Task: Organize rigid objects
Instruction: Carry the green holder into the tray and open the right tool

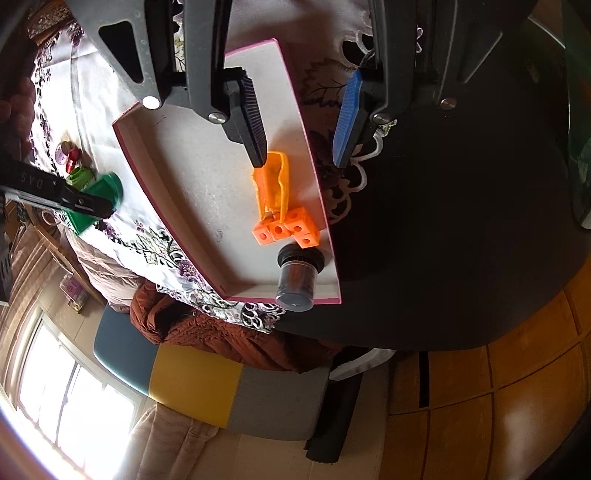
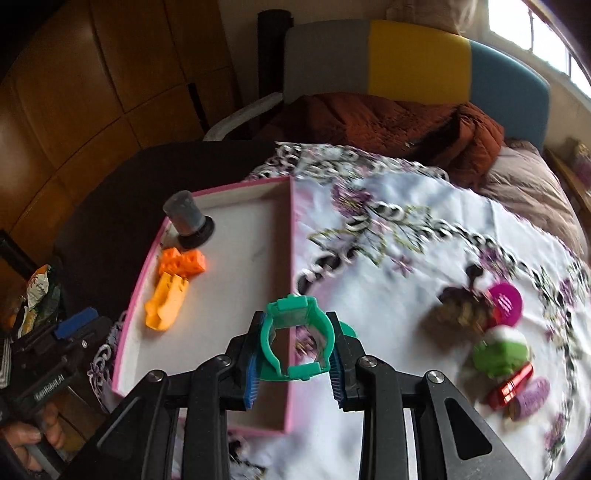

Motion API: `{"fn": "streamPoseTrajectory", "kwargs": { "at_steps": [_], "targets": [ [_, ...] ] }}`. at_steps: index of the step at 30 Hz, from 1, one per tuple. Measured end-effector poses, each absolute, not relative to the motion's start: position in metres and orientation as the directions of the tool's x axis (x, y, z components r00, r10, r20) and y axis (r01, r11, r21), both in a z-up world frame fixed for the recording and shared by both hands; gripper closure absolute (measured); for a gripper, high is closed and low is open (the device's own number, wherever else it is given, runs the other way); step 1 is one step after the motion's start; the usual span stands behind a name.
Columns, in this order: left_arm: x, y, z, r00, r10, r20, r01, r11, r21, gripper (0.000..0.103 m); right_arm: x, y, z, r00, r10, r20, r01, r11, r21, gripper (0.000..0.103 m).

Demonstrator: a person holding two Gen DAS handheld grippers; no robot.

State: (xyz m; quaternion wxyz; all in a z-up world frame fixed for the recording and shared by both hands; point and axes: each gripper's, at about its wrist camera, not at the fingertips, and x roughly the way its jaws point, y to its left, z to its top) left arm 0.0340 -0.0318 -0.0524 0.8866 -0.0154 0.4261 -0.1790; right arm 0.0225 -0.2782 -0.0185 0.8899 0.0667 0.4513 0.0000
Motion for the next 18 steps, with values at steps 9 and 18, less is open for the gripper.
{"fn": "streamPoseTrajectory", "kwargs": {
  "at_steps": [9,18],
  "targets": [
    [0.042,-0.01,-0.059,0.571,-0.318,-0.757,0.259,0.945,-0.201,0.066,0.074,-0.24,-0.028,0.57,0.088,-0.817,-0.003,0.994,0.105,0.073],
    [0.048,-0.004,-0.067,0.551,-0.318,-0.771,0.242,0.946,-0.217,0.066,0.124,-0.229,-0.035,0.572,0.088,-0.815,0.027,0.992,0.126,0.072]
  ]
}}
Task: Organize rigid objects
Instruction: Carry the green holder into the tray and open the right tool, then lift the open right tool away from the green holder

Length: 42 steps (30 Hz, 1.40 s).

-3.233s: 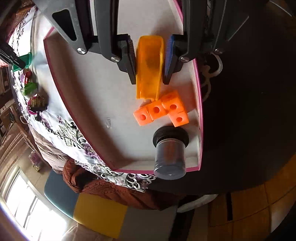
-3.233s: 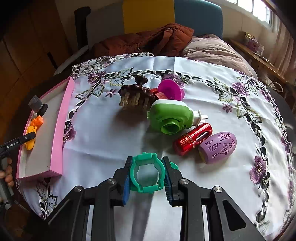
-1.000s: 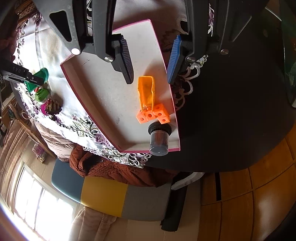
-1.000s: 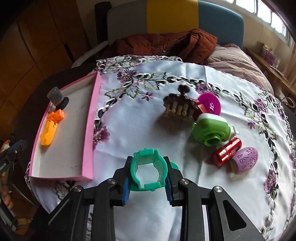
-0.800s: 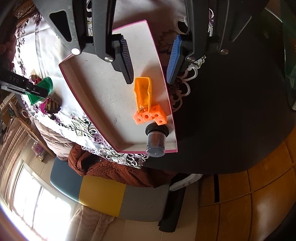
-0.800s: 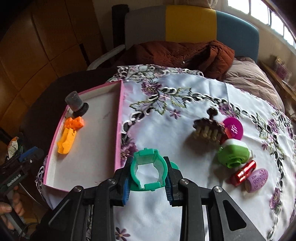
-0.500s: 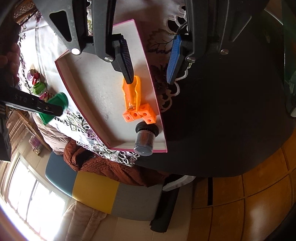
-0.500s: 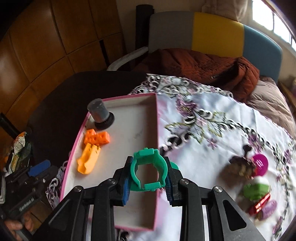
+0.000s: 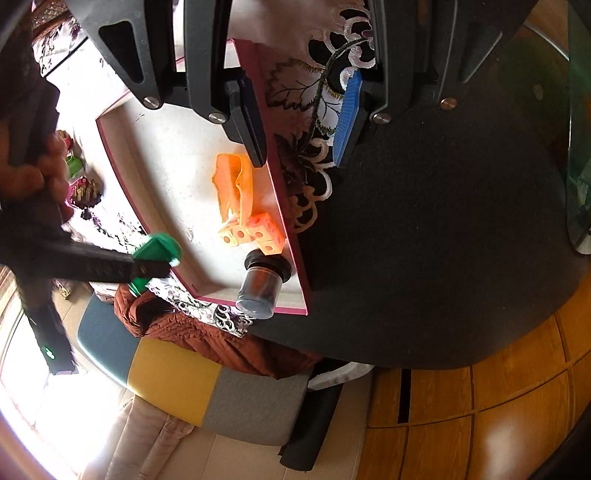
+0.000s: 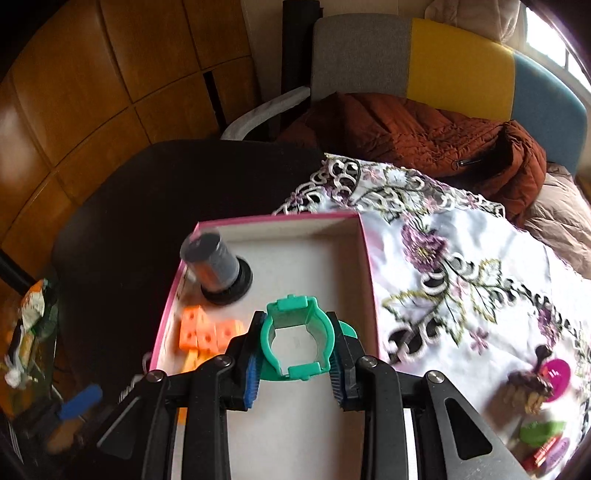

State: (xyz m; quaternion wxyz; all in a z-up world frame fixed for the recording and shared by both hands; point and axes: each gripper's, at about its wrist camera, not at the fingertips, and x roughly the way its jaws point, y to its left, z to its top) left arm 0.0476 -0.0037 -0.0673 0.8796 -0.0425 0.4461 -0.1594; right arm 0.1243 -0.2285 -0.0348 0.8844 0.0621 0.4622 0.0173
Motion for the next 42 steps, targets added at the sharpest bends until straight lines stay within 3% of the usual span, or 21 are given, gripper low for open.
{"fn": "streamPoseTrajectory", "kwargs": {
  "at_steps": [12,14,16,42],
  "targets": [
    [0.05,0.003,-0.072,0.538,-0.31,-0.784,0.222,0.949,-0.223,0.066,0.169,-0.216,-0.085,0.476,0.076,-0.876,0.04,0.993,0.108,0.069],
    [0.05,0.003,-0.072,0.538,-0.31,-0.784,0.224,0.949,-0.222,0.066,0.165,-0.218,-0.085,0.48,0.086,-0.873,0.041,0.992,0.12,0.053],
    [0.049,0.001,-0.072,0.538,-0.311,-0.784,0.228,0.949,-0.22,0.066,0.161,-0.22,-0.083,0.489,0.09,-0.867,0.048,0.99,0.13,0.046],
    [0.031,-0.003,-0.055,0.574,-0.312,-0.757,0.249,0.947,-0.202,0.066,0.114,-0.22,-0.062,0.547,0.061,-0.835,0.055,0.992,0.109,0.031]
  ]
}}
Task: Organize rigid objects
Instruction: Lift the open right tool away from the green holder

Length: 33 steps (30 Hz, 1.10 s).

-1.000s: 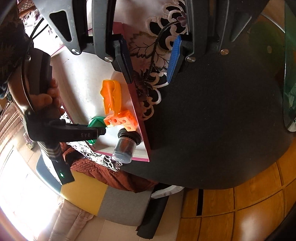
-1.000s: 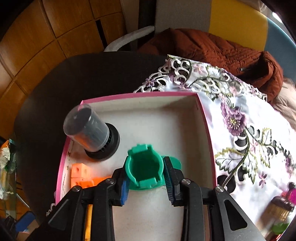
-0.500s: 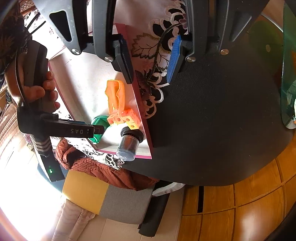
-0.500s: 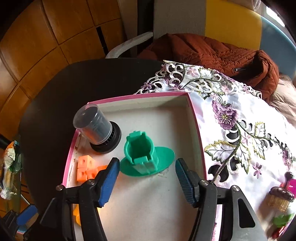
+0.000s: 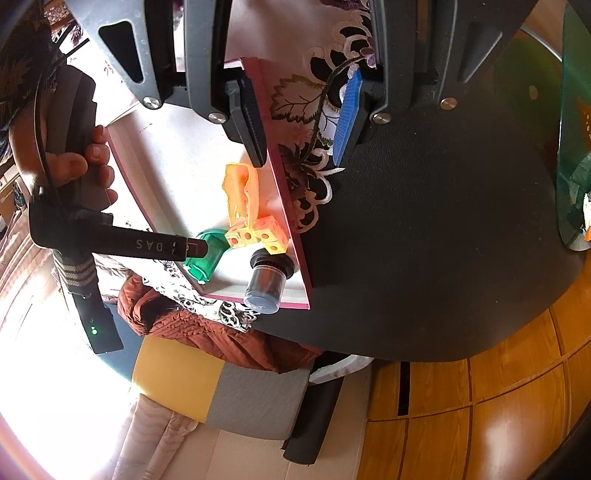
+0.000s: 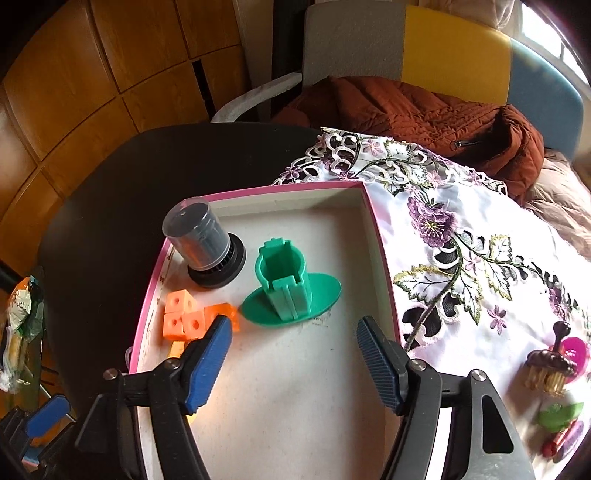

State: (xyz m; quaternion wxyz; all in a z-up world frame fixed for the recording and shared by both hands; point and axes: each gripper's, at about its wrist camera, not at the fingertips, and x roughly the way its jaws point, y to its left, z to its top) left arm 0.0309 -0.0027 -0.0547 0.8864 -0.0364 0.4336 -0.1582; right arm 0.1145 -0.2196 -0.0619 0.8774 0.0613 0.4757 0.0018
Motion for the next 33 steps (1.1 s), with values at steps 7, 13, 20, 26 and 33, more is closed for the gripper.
{"fn": "streamPoseTrajectory", "kwargs": {
  "at_steps": [7,13,20,26,33],
  "targets": [
    [0.026,-0.005,-0.052,0.577,-0.316,-0.753,0.261,0.945,-0.197,0.066,0.1,-0.215,-0.055,0.569,0.064,-0.82,0.039,0.994,0.104,0.029],
    [0.022,-0.009,-0.05,0.579,-0.316,-0.752,0.268,0.944,-0.19,0.066,0.089,-0.212,-0.047,0.59,0.066,-0.805,0.024,0.995,0.099,0.026],
    [0.018,-0.014,-0.048,0.582,-0.315,-0.75,0.28,0.943,-0.179,0.066,0.073,-0.216,-0.036,0.616,0.059,-0.786,0.004,0.997,0.078,0.023],
    [0.015,-0.019,-0.046,0.581,-0.316,-0.75,0.295,0.941,-0.168,0.066,0.055,-0.232,-0.026,0.636,0.039,-0.771,0.012,0.998,0.06,0.019],
    [0.011,-0.028,-0.046,0.576,-0.317,-0.753,0.313,0.937,-0.154,0.066,0.034,-0.272,-0.013,0.661,-0.01,-0.751,0.079,0.995,0.056,0.018]
  ]
}}
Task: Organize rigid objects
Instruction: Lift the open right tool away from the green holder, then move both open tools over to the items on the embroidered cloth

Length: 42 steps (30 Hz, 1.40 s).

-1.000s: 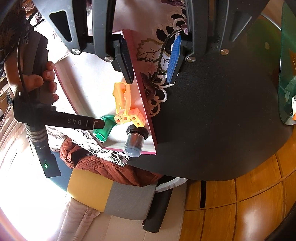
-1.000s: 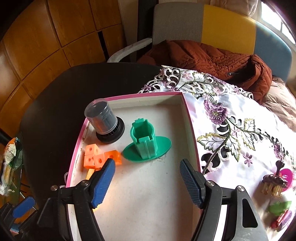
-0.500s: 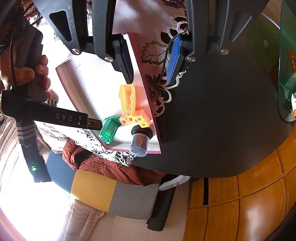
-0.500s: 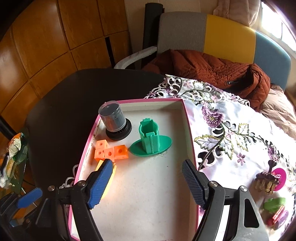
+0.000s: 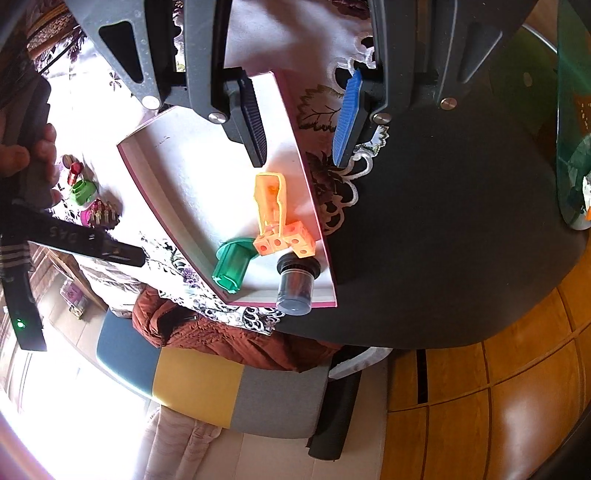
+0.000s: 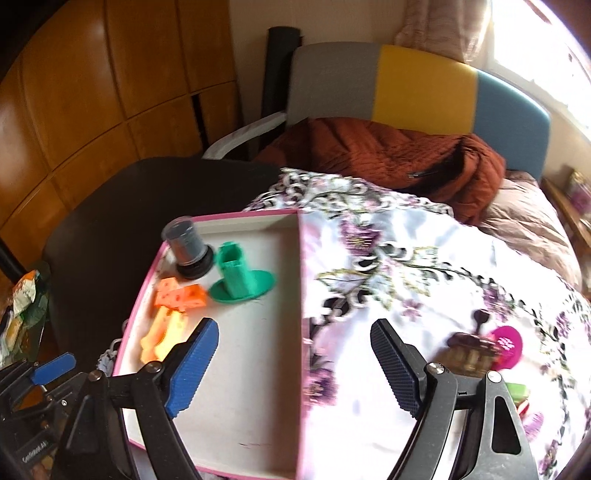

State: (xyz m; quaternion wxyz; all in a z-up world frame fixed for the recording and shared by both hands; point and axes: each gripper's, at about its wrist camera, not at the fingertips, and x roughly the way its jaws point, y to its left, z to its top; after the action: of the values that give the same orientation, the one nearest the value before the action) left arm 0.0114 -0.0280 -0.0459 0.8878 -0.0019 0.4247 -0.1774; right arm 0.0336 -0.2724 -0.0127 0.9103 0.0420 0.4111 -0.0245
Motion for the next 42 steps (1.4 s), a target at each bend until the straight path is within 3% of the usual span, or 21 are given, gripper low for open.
{"fn": "streamPoseTrajectory", "kwargs": {
  "at_steps": [11,14,21,22,23,25,29,42],
  "targets": [
    [-0.003,-0.047,-0.035,0.584,-0.316,-0.748,0.365,0.925,-0.105,0.066,-0.009,-0.349,0.016,0.715,-0.164,-0.679,0.234,0.972,0.012,0.014],
    [-0.006,-0.057,-0.033,0.58,-0.316,-0.75,0.386,0.918,-0.088,0.066,-0.024,-0.385,0.026,0.728,-0.25,-0.638,0.327,0.945,0.003,0.006],
    [-0.009,-0.074,-0.037,0.562,-0.312,-0.766,0.419,0.906,-0.061,0.066,-0.07,-0.481,-0.003,0.651,-0.489,-0.581,0.617,0.786,0.03,0.006],
    [-0.009,-0.076,-0.038,0.561,-0.312,-0.766,0.42,0.905,-0.061,0.066,-0.075,-0.494,-0.013,0.599,-0.509,-0.618,0.664,0.747,0.028,0.007],
    [-0.009,-0.078,-0.038,0.561,-0.314,-0.766,0.422,0.904,-0.061,0.066,-0.076,-0.51,-0.017,0.566,-0.477,-0.673,0.686,0.724,0.064,0.012],
    [-0.007,-0.085,-0.039,0.56,-0.317,-0.765,0.428,0.902,-0.061,0.066,-0.085,-0.532,-0.015,0.606,-0.437,-0.665,0.708,0.678,0.199,0.008],
    [-0.005,-0.104,-0.042,0.538,-0.337,-0.773,0.458,0.886,-0.068,0.066,-0.085,-0.548,-0.023,0.589,-0.377,-0.715,0.727,0.633,0.265,0.007],
    [-0.002,-0.197,-0.038,0.397,-0.451,-0.799,0.604,0.784,-0.143,0.062,-0.081,-0.547,-0.05,0.513,-0.337,-0.79,0.75,0.623,0.222,0.006]
  ]
}}
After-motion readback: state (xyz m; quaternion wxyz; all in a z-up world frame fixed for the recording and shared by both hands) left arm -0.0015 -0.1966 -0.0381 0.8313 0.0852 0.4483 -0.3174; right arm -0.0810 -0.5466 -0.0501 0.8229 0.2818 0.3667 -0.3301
